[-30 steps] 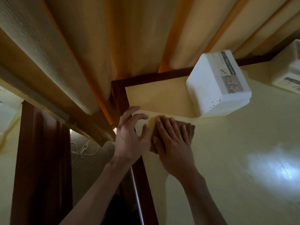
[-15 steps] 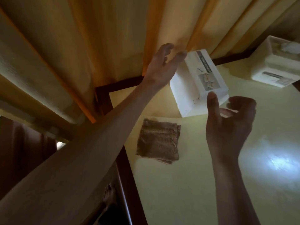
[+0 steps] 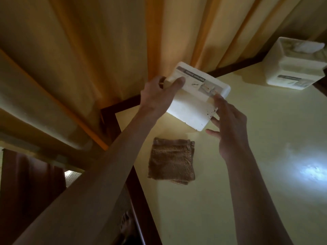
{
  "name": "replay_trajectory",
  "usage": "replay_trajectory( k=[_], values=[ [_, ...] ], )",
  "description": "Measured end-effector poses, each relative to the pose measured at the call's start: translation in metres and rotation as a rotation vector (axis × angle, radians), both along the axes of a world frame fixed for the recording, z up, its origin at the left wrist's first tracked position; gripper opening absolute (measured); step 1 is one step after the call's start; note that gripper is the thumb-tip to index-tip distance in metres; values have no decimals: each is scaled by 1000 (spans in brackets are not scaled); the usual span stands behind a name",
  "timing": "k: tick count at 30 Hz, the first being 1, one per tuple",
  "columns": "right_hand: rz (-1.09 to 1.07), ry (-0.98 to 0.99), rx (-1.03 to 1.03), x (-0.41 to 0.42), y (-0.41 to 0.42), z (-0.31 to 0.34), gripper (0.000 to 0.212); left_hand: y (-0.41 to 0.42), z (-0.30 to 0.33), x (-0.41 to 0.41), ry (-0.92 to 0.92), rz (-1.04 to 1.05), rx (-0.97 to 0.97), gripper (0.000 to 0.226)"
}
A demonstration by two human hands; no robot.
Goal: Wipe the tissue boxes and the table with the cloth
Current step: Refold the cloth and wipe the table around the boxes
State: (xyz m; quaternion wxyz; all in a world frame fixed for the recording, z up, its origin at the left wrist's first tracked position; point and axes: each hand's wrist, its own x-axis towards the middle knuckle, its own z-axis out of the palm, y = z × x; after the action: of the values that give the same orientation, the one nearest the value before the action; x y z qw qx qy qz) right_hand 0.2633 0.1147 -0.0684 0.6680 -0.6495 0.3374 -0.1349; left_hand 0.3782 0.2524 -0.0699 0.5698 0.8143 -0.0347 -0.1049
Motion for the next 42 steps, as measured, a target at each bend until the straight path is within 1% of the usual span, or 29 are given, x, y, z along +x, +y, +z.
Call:
replay_trajectory(
  k=[5, 7, 9, 11, 13, 15, 16, 17, 19, 20, 21, 23, 25, 26, 28, 30, 33, 35, 36, 39, 42],
  values=[
    [192, 22, -29, 10, -1, 6, 21, 30, 11, -25, 8, 161, 84, 46],
    [232, 56, -33, 12, -1, 4, 23, 43, 12, -35, 7, 162, 112, 46],
    [254, 73, -43, 11, -1, 3, 28, 57, 7, -41, 48, 146, 59, 49],
    [229, 71, -78, 5, -1, -1, 34, 73, -1, -48, 95, 167, -7, 49],
    [108, 49, -118, -8, 1, -10, 34, 85, -13, -56, 103, 185, 38, 37],
    [34, 63, -228, -23, 5, -29, 26, 90, -31, -68, 117, 147, 151, 22],
    [73, 117, -331, -28, 8, -43, 20, 89, -38, -76, 130, 97, 221, 19],
    [164, 203, -442, -32, 12, -56, 18, 85, -45, -82, 137, 39, 286, 23],
    [383, 368, -654, -35, 22, -76, 37, 74, -57, -92, 120, -37, 360, 37],
    [443, 407, -731, -34, 25, -83, 44, 67, -60, -94, 93, -53, 399, 41],
    [477, 433, -770, -34, 28, -84, 45, 62, -64, -95, 60, -67, 455, 43],
    [497, 440, -731, -35, 31, -80, 32, 55, -67, -96, 18, -100, 549, 33],
    [499, 397, -684, -37, 31, -74, 18, 56, -69, -95, 0, -110, 552, 19],
    [488, 364, -655, -37, 31, -72, 15, 57, -69, -94, -11, -119, 534, 17],
    [465, 314, -562, -38, 29, -67, 18, 63, -69, -93, -26, -141, 471, 17],
    [437, 243, -454, -42, 28, -63, 23, 70, -63, -93, -37, -166, 357, 18],
    [418, 105, -315, -48, 27, -53, 31, 80, -46, -94, -117, -185, 242, 24],
    [419, 41, -276, -51, 28, -42, 28, 85, -34, -95, -177, -183, 195, 29],
    [423, 19, -256, -52, 27, -36, 24, 87, -27, -95, -216, -182, 181, 29],
    [429, -47, -250, -53, 25, -14, 15, 92, -4, -94, -334, -188, 152, 19],
    [364, -182, -272, -48, 23, 14, 20, 95, 28, -88, -438, -168, 139, 13]
  ],
)
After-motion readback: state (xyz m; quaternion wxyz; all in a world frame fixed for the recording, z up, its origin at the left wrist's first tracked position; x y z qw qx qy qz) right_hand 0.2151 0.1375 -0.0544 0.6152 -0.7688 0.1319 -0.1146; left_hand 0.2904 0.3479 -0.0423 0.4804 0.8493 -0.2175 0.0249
